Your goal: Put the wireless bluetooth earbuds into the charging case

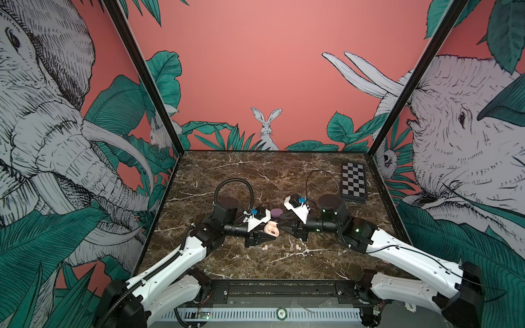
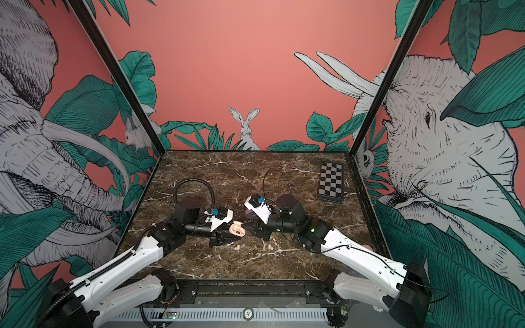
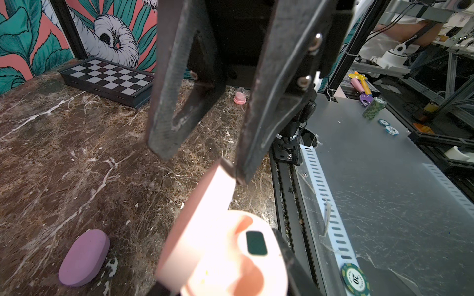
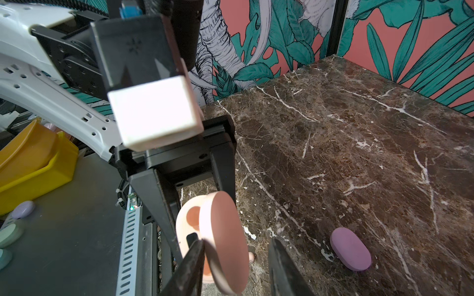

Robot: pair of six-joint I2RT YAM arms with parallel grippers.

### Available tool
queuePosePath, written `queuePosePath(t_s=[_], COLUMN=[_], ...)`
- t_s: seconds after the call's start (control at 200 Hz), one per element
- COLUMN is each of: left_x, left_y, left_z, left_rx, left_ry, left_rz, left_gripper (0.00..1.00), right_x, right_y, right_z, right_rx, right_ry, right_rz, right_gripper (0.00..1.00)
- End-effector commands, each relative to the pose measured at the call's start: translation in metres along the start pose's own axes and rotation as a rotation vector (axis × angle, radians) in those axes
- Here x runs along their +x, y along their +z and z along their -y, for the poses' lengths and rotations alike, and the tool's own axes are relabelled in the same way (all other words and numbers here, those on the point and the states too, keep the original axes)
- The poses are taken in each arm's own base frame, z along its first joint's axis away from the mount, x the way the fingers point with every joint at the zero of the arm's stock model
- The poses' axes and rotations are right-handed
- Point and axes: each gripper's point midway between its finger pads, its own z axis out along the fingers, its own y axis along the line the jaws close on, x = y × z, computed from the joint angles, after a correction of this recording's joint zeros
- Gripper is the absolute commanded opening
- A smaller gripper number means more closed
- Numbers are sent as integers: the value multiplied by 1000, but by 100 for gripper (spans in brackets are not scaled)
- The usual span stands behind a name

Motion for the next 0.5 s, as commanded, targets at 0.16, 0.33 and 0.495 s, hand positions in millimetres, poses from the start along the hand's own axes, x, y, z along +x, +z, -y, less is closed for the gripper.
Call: queuePosePath(t_s=[0.16, 0.33, 0.495], left_x=[-10, -10, -11], left_y=[-1, -1, -2], left_z=[11, 10, 11], left_rx=[42, 41, 41], left_ry=[64, 62, 66], left_rz=[37, 36, 37], left_gripper=[0, 0, 0], right_x=[-3, 0, 4], right_y=[2, 2, 5], right_z=[8, 11, 10], right_rx=[39, 56, 43], right_ry=[-8, -6, -1], right_rz=[-14, -28, -44], right_gripper=[38, 37, 34])
